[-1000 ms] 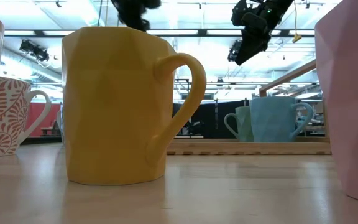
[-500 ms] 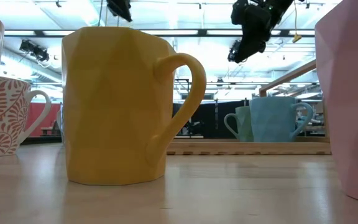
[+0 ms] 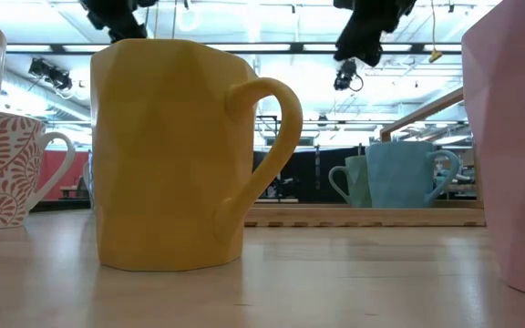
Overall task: Place coffee mugs
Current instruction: Put the pink cup on the shelf
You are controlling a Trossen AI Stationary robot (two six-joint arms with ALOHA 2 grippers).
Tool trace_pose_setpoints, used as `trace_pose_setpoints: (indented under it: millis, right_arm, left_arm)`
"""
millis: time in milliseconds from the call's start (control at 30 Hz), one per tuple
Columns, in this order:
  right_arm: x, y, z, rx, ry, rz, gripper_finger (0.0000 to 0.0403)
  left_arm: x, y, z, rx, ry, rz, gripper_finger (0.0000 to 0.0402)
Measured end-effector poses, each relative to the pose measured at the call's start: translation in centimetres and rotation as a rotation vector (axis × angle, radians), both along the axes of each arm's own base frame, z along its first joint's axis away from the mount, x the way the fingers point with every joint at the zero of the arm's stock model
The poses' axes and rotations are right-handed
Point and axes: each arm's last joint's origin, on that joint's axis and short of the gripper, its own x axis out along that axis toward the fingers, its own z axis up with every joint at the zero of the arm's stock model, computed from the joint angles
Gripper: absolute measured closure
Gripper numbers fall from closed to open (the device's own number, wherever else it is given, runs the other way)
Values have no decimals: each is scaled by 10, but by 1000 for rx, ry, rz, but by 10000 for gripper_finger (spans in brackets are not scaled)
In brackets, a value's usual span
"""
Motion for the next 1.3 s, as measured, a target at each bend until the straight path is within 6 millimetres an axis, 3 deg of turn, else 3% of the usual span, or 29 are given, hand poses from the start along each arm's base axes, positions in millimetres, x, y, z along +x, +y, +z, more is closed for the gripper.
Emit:
trace_pose_setpoints:
  millis: [300, 700, 1000, 1300]
  right_arm:
    - [2, 58, 0, 183, 42, 47, 287]
    - [-17, 140, 0, 313, 122, 100, 287]
    - [-35, 177, 0, 309, 116, 51, 287]
    - [-49, 198, 0, 316, 67, -59, 287]
  left_arm:
    - [-22, -5, -13, 21, -92, 1, 200]
    - [-23, -5, -15, 30, -115, -2, 200]
    - [-23, -5, -15, 29, -115, -2, 200]
    - [-23, -5, -15, 30, -115, -2, 200]
